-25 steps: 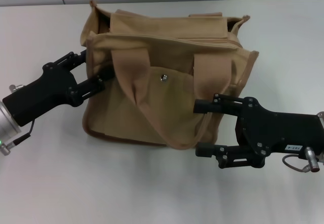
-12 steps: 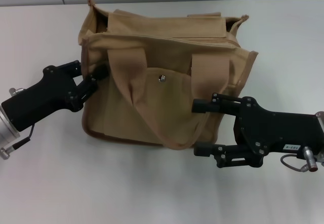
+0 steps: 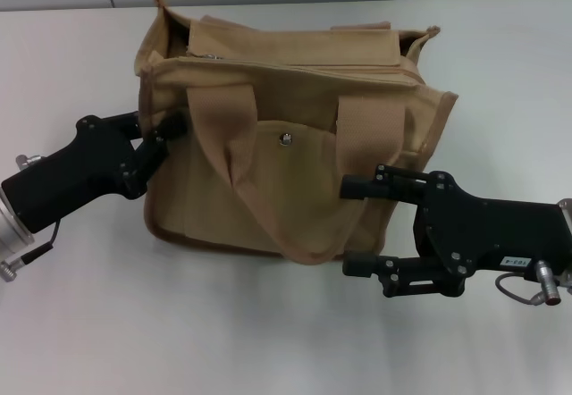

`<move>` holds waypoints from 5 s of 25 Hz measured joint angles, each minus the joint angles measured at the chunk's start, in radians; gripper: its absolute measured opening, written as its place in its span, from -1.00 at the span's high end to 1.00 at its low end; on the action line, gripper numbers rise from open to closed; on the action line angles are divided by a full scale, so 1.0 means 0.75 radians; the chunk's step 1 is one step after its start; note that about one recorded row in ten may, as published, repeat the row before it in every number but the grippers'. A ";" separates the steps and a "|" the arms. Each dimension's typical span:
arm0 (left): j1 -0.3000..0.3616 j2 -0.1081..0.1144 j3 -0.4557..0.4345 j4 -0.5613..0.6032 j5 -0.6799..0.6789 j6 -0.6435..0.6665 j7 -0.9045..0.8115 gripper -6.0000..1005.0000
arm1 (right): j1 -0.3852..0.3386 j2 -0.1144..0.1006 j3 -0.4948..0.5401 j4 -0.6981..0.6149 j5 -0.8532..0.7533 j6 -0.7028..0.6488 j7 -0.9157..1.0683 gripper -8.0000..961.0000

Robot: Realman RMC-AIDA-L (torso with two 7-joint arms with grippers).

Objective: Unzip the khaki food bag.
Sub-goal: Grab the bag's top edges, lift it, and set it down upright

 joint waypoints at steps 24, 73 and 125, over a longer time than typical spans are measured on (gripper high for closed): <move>-0.171 -0.005 -0.221 0.129 -0.112 0.050 0.174 0.85 | 0.026 0.004 0.029 0.322 0.618 0.533 -0.150 -0.72; -0.328 -0.019 0.116 -0.320 -0.113 -0.180 0.750 0.85 | -0.045 0.006 0.155 0.429 0.645 0.630 -0.381 -0.72; -0.321 -0.018 0.097 -0.391 -0.126 -0.092 0.751 0.85 | 0.086 0.012 0.620 0.920 0.541 0.655 -1.713 -0.72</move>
